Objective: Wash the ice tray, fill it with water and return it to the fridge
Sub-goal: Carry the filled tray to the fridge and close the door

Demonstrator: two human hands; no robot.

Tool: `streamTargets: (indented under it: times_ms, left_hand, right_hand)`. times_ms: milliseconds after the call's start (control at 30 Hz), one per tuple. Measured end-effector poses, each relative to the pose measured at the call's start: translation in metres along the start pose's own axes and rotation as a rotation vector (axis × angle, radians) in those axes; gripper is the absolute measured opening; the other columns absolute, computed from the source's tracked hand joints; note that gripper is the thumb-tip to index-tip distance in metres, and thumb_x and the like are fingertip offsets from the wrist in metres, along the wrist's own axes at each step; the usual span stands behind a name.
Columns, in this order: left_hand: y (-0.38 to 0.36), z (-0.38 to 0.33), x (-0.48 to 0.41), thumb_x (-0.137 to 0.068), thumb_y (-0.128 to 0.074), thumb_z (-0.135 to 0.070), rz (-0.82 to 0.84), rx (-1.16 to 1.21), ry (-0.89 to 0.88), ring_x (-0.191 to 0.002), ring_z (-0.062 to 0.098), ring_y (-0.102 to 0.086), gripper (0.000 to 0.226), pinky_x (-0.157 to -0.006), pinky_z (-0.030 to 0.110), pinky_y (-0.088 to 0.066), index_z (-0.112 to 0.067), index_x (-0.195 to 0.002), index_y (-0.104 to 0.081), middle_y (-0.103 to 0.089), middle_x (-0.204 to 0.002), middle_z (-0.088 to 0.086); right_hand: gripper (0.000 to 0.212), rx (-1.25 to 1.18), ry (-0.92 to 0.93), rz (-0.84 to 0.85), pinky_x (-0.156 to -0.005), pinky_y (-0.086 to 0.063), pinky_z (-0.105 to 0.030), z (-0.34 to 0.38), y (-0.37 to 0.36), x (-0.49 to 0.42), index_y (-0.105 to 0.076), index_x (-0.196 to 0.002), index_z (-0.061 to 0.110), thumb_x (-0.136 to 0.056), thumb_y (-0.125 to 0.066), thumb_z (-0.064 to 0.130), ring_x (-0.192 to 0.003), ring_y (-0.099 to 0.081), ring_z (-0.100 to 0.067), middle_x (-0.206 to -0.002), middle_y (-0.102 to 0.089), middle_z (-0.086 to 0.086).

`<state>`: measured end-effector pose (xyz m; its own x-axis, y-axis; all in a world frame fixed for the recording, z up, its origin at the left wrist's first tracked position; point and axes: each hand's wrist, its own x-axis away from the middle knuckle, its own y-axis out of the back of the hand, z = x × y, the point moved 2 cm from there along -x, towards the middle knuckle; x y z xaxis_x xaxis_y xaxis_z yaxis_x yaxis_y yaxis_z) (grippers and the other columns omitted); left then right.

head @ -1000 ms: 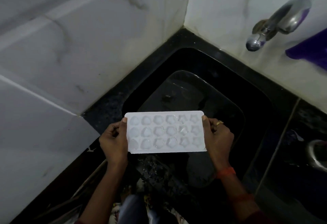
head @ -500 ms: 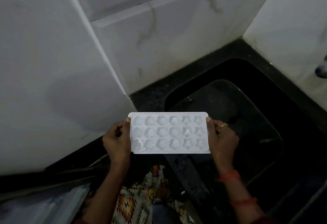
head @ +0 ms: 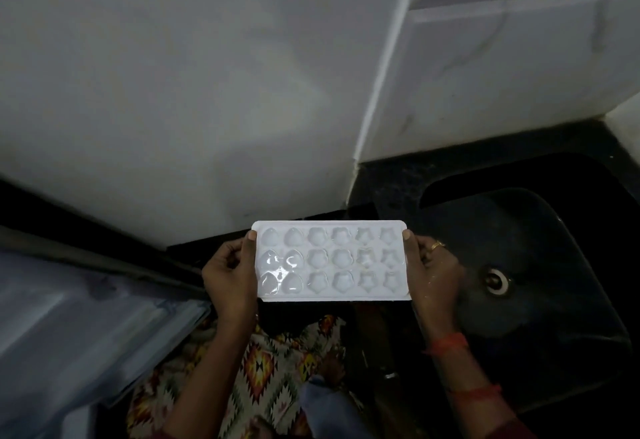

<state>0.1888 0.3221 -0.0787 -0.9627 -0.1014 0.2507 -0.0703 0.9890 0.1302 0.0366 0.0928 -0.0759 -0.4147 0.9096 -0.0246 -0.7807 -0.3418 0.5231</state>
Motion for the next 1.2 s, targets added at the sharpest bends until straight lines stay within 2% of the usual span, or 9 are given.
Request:
streamTargets:
  times_ms: [67,167,333,500,667,767,867,1067,1200]
  left_hand:
    - [0.026,0.003,-0.002,-0.092,-0.071,-0.031,-0.054,0.026,0.004,-0.061,0.010,-0.059,0.027,-0.055,0.026,-0.051,-0.006,-0.080,-0.071,-0.068,-0.070,0.007]
    - [0.065,0.008,-0.004,-0.092,-0.071,-0.033,-0.127,0.017,0.006,-0.061,0.009,-0.060,0.027,-0.054,0.025,-0.050,-0.009,-0.080,-0.072,-0.070,-0.071,0.007]
    - [0.130,0.020,-0.002,-0.091,-0.071,-0.035,-0.251,0.039,0.033,-0.063,0.012,-0.062,0.027,-0.057,0.029,-0.052,-0.011,-0.080,-0.073,-0.070,-0.071,0.006]
    - [0.190,0.030,0.007,-0.091,-0.071,-0.035,-0.375,0.074,0.063,-0.063,0.009,-0.062,0.027,-0.059,0.027,-0.050,-0.012,-0.078,-0.073,-0.070,-0.071,0.003]
    - [0.248,0.039,0.024,-0.092,-0.071,-0.033,-0.481,0.098,0.098,-0.067,0.011,-0.065,0.022,-0.062,0.029,-0.053,-0.016,-0.079,-0.074,-0.072,-0.075,0.003]
    - [0.283,0.044,0.034,-0.091,-0.072,-0.032,-0.563,0.116,0.111,-0.067,0.011,-0.065,0.023,-0.062,0.029,-0.053,-0.011,-0.082,-0.075,-0.073,-0.077,0.006]
    - [0.314,0.050,0.046,-0.090,-0.073,-0.032,-0.657,0.131,0.136,-0.061,0.001,-0.063,0.024,-0.059,0.024,-0.051,-0.009,-0.085,-0.074,-0.071,-0.075,0.003]
    - [0.377,0.062,0.072,-0.091,-0.071,-0.033,-0.826,0.155,0.151,-0.063,0.004,-0.058,0.028,-0.055,0.014,-0.049,-0.006,-0.088,-0.073,-0.068,-0.077,0.004]
    - [0.416,0.074,0.089,-0.090,-0.071,-0.036,-0.946,0.190,0.195,-0.067,0.010,-0.059,0.030,-0.062,0.025,-0.050,-0.008,-0.083,-0.072,-0.067,-0.075,0.005]
  right_hand:
    - [0.027,-0.001,0.019,0.045,-0.062,-0.048,-0.025,0.010,-0.017,0.013,-0.078,-0.087,0.011,-0.096,-0.067,0.034,-0.066,-0.067,-0.013,-0.068,-0.071,0.001]
    - [0.027,0.009,0.036,0.106,-0.060,-0.046,-0.018,0.024,-0.039,0.033,-0.079,-0.089,0.011,-0.096,-0.068,0.035,-0.063,-0.065,-0.011,-0.067,-0.071,0.001]
    - [0.024,-0.012,0.084,0.221,-0.061,-0.043,-0.004,0.047,-0.075,0.070,-0.078,-0.086,0.013,-0.096,-0.068,0.032,-0.065,-0.064,0.008,-0.066,-0.067,0.011]
    - [0.022,0.002,0.187,0.311,-0.059,-0.042,-0.004,0.068,-0.106,0.109,-0.079,-0.085,0.011,-0.095,-0.070,0.028,-0.063,-0.061,0.012,-0.061,-0.062,0.014]
    - [0.025,-0.010,0.246,0.426,-0.056,-0.041,-0.006,0.089,-0.133,0.151,-0.078,-0.082,0.011,-0.095,-0.069,0.031,-0.057,-0.058,0.006,-0.057,-0.062,0.005]
    - [0.024,-0.017,0.281,0.500,-0.056,-0.041,-0.004,0.102,-0.150,0.177,-0.078,-0.082,0.010,-0.095,-0.070,0.029,-0.059,-0.059,0.008,-0.057,-0.062,0.006]
    - [0.024,-0.021,0.310,0.583,-0.057,-0.040,-0.004,0.115,-0.166,0.204,-0.077,-0.082,0.010,-0.095,-0.070,0.028,-0.058,-0.058,0.008,-0.056,-0.059,0.008]
    - [0.022,-0.034,0.362,0.767,-0.057,-0.040,-0.004,0.141,-0.199,0.262,-0.078,-0.084,0.010,-0.096,-0.069,0.027,-0.055,-0.055,0.009,-0.057,-0.060,0.010]
    - [0.019,-0.015,0.427,0.901,-0.060,-0.042,-0.002,0.155,-0.220,0.301,-0.080,-0.095,0.011,-0.096,-0.069,0.027,-0.061,-0.059,0.015,-0.064,-0.064,0.014]
